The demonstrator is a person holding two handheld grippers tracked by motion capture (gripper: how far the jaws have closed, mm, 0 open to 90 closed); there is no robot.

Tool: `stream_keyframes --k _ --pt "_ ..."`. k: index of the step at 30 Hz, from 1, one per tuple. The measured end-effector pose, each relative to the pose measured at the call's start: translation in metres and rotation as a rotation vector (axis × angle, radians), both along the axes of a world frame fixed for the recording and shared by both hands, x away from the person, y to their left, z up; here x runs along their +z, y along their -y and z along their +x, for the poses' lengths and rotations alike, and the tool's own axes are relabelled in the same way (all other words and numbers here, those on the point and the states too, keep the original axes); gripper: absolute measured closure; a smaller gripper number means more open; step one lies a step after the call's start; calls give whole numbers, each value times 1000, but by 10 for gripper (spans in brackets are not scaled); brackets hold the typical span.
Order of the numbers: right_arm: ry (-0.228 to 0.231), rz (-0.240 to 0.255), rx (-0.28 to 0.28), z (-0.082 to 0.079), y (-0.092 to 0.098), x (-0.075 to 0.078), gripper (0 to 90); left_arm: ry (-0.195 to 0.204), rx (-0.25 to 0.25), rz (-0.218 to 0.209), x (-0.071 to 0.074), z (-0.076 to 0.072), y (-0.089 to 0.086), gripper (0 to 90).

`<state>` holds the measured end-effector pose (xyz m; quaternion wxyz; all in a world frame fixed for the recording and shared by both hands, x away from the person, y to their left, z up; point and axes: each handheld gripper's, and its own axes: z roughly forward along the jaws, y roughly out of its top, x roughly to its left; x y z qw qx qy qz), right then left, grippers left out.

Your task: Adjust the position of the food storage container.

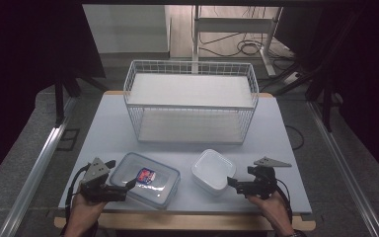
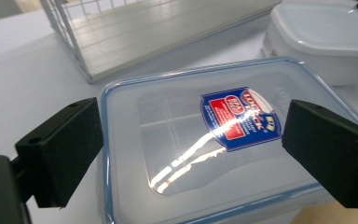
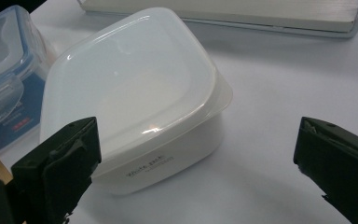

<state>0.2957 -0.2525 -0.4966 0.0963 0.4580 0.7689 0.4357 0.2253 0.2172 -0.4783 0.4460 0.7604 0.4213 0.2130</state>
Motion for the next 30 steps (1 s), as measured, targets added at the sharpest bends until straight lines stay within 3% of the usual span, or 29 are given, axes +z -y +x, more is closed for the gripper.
stream_keyframes --k 2,7,11,23,29,30 --pt "9 -6 6 -1 0 2 5 -11 -4 -14 -1 1 2 44" --pt "3 -7 23 -2 0 6 13 -13 20 32 -6 3 4 58" --pt "4 -35 25 -3 -2 7 31 -14 -11 19 -8 5 2 90" --pt "0 -71 -4 -5 -3 14 157 -39 -30 3 -5 8 -1 125" --pt "16 -80 5 -5 -6 22 295 -31 10 19 -3 9 -5 105" --pt "18 -72 26 -4 -7 26 393 -28 30 18 -2 10 -8 103"
